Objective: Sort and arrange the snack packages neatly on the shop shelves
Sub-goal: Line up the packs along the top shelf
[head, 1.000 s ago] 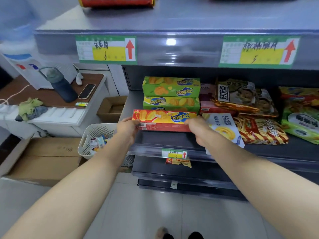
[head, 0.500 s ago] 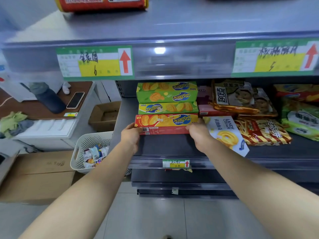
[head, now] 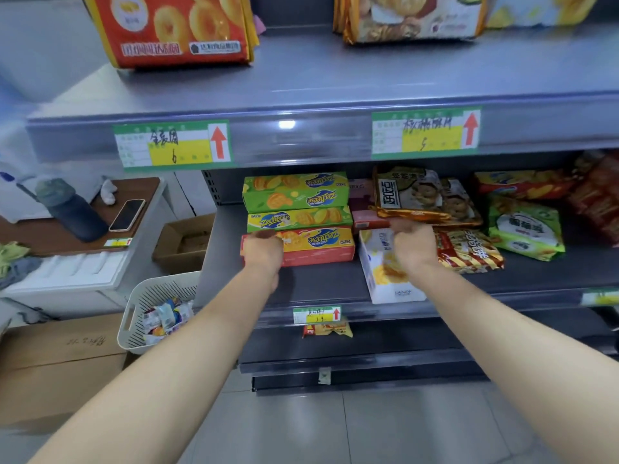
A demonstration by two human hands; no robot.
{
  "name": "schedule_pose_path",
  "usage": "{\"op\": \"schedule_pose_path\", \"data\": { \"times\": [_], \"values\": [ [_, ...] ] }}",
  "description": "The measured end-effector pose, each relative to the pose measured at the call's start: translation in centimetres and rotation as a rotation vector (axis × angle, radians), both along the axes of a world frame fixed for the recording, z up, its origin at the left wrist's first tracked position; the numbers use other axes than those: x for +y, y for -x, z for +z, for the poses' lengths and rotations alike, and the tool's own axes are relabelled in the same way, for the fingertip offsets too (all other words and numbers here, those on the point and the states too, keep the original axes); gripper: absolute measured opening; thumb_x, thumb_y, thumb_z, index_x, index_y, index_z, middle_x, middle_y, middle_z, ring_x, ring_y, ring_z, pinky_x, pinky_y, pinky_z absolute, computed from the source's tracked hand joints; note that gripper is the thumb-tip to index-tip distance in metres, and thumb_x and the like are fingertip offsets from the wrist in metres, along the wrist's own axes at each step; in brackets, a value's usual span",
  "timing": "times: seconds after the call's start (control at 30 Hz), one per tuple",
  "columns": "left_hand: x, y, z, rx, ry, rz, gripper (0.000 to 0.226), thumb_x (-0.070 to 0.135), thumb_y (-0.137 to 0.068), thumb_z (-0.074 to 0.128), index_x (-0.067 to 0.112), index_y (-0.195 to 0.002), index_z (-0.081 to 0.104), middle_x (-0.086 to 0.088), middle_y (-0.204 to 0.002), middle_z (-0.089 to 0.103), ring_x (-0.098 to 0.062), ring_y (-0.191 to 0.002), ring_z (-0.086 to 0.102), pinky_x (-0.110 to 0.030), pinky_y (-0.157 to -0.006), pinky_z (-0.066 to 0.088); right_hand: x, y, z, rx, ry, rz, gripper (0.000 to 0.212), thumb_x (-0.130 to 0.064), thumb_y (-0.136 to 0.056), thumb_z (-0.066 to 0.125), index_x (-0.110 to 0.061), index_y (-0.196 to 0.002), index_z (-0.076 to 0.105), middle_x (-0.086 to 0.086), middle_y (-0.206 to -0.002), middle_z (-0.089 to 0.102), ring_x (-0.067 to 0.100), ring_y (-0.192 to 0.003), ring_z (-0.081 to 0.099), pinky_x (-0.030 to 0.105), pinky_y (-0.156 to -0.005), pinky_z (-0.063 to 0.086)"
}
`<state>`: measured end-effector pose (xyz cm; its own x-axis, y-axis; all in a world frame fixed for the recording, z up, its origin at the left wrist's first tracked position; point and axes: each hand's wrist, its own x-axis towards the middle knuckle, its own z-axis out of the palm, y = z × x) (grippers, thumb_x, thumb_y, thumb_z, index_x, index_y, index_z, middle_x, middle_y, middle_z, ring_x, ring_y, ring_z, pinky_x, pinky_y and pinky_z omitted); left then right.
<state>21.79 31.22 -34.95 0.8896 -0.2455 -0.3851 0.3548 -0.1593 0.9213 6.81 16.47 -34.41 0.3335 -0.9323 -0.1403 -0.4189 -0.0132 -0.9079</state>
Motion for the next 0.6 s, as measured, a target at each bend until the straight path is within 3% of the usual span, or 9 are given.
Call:
{"op": "schedule_pose_path", "data": {
  "times": [0.07,0.13,0.27,0.3,0.4,0.53,0.6],
  "values": [
    [-1.6,1.9,0.7,0.007,-0.031,-0.139,0.018,-0.003,-0.090,0.047,0.012,-0.096,0.055,-0.009,-0.091,0.055,-0.022,-0.084,0.050,-0.029,-0.076,0.043,-0.6,1.8,0.9,-0.003,-0.019,-0.016,0.038,0.006,-0.089,0.041,-0.003,-0.118,0.063,0.011,-0.121,0.063,0.025,-0.113,0.056,0.024,-0.093,0.041],
    [-3.0,3.7,0.9,0.037,-0.062,-0.265,0.014,0.000,-0.091,0.048,0.012,-0.089,0.055,-0.011,-0.090,0.054,-0.022,-0.083,0.050,-0.031,-0.079,0.046,-0.9,3.4,1.6,-0.002,-0.024,-0.032,0.038,0.005,-0.089,0.041,-0.004,-0.120,0.062,0.011,-0.122,0.062,0.023,-0.112,0.056,0.030,-0.097,0.045],
    [-5.0,7.1,1.0,0.100,-0.139,-0.511,0.029,0.001,-0.093,0.044,0.016,-0.069,0.046,-0.002,-0.067,0.048,-0.017,-0.061,0.043,-0.024,-0.057,0.034,-1.1,5.9,1.9,-0.009,-0.073,-0.050,0.032,-0.001,-0.091,0.048,-0.001,-0.120,0.060,0.011,-0.113,0.062,0.014,-0.084,0.055,0.014,-0.062,0.047],
    [-5.3,7.8,0.8,0.111,-0.150,-0.544,0.029,-0.002,-0.092,0.045,0.016,-0.068,0.045,-0.003,-0.068,0.045,-0.017,-0.061,0.039,-0.024,-0.055,0.030,-1.0,6.4,1.7,0.006,-0.088,-0.065,0.030,-0.001,-0.091,0.047,0.000,-0.118,0.061,0.013,-0.115,0.062,0.015,-0.085,0.056,0.017,-0.065,0.048],
    [-6.2,9.5,0.1,0.125,-0.199,-0.602,0.020,-0.005,-0.088,0.050,0.012,-0.077,0.051,-0.010,-0.082,0.046,-0.020,-0.076,0.039,-0.026,-0.058,0.031,-1.2,7.7,0.8,0.088,-0.161,-0.073,0.030,0.001,-0.092,0.045,0.008,-0.118,0.059,0.021,-0.124,0.060,0.031,-0.112,0.056,0.035,-0.090,0.046],
    [-7.0,11.0,-0.7,0.167,-0.220,-0.621,0.016,-0.006,-0.085,0.055,0.007,-0.094,0.054,-0.012,-0.097,0.053,-0.023,-0.088,0.051,-0.029,-0.075,0.045,-1.2,8.3,-0.7,0.139,-0.385,-0.013,0.024,-0.010,-0.088,0.057,-0.001,-0.111,0.059,0.018,-0.110,0.062,0.026,-0.094,0.060,0.031,-0.074,0.044],
    [-7.2,11.3,-0.9,0.166,-0.215,-0.599,0.017,-0.008,-0.085,0.054,0.009,-0.084,0.053,-0.013,-0.097,0.053,-0.023,-0.088,0.054,-0.030,-0.070,0.050,-1.1,8.2,-1.5,0.073,-0.560,-0.018,0.029,-0.017,-0.088,0.061,-0.006,-0.115,0.055,0.012,-0.111,0.063,0.025,-0.098,0.060,0.035,-0.083,0.046]
  ]
}}
